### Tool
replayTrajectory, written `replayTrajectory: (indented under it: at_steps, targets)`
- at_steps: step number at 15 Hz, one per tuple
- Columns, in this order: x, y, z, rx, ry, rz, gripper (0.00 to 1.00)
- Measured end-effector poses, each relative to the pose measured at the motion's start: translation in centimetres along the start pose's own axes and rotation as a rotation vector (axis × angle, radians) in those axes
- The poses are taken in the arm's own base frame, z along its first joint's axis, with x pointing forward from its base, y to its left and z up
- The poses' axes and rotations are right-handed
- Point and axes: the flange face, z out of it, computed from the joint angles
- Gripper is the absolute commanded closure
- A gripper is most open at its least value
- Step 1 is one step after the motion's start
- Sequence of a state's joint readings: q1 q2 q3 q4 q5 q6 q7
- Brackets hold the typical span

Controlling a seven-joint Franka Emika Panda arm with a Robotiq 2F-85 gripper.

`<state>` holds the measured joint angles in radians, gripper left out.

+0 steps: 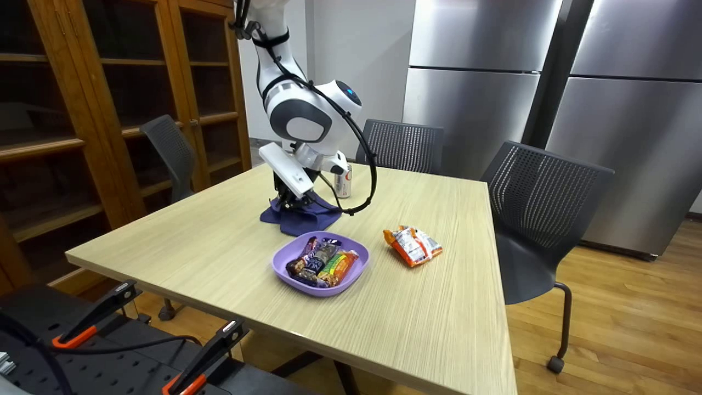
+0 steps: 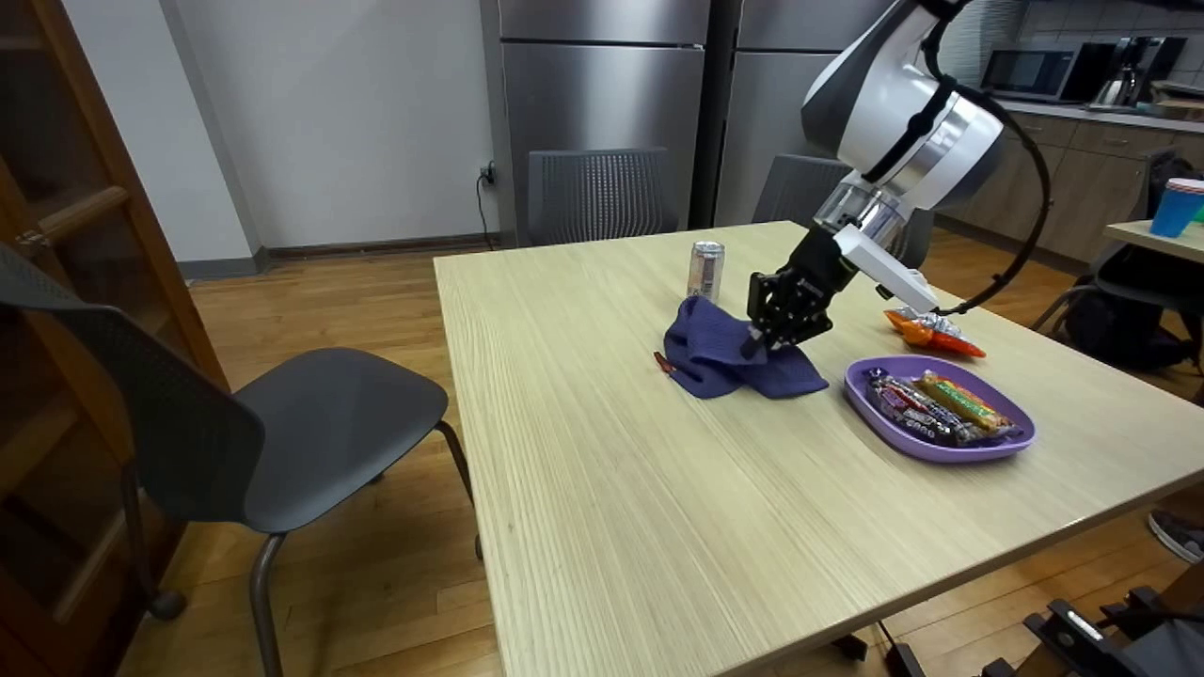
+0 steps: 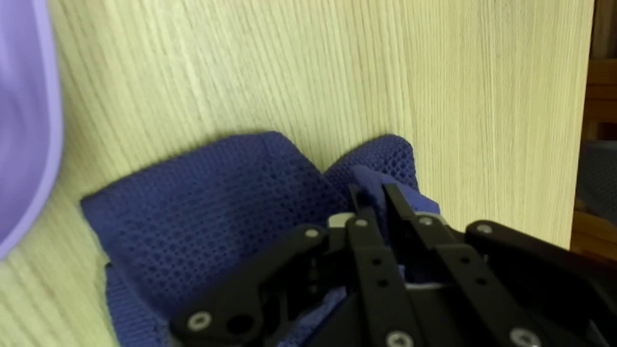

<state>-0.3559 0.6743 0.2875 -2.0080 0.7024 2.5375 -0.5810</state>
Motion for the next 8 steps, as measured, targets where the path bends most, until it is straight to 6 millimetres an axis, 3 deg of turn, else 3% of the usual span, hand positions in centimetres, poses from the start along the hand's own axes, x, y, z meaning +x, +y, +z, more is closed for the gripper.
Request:
replayTrajectory:
  at_steps: [8]
  targets:
    - [-0.1, 0.4, -1.7, 0.001, 0.002, 0.005, 0.99]
